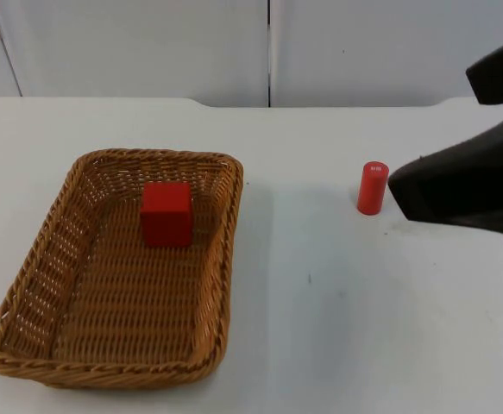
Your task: Pick up the basket with the left hand and place the object to the left of the red cylinder into the basket with the right hand.
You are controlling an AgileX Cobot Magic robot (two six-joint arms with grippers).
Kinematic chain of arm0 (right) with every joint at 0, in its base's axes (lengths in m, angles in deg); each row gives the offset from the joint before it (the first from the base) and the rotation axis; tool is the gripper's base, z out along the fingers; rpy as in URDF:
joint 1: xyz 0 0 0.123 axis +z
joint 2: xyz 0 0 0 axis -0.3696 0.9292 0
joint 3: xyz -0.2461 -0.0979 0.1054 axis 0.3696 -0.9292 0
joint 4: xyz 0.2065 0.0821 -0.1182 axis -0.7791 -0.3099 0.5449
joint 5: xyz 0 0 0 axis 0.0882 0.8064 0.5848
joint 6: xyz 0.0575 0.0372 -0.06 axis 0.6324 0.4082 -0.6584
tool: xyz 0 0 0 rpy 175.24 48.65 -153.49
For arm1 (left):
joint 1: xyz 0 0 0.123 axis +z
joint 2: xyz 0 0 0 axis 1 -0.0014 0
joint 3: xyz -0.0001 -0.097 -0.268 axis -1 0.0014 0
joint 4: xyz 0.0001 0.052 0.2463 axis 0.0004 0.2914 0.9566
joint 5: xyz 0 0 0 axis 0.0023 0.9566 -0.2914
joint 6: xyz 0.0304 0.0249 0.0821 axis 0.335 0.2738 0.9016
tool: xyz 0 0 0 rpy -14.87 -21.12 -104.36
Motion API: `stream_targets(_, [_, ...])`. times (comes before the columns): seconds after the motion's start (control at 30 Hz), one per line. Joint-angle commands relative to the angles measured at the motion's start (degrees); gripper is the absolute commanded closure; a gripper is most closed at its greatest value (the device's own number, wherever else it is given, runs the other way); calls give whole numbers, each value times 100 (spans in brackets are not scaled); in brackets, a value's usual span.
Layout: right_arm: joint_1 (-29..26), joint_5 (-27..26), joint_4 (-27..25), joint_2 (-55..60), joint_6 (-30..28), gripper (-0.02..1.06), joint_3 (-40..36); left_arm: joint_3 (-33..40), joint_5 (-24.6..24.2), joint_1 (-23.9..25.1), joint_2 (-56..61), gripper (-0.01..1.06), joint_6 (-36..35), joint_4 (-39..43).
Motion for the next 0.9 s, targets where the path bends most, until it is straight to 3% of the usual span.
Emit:
stream_targets(0.0, [-14, -30, -19, -36, 44, -1, -34, 164, -91, -40, 244, 32, -127, 190])
stream_targets(0.47, [-14, 135, -19, -103, 44, -1, -38, 504, -421, -40, 1544, 32, -624, 708])
stream_targets(0.8, [-14, 409, 22, -1092, 44, -1, -93, 794, -602, -40, 1781, 32, -817, 988])
stream_targets(0.87, [-14, 395, 22, -1523, 44, -1, -391, 875, -733, -40, 1781, 32, -817, 1069])
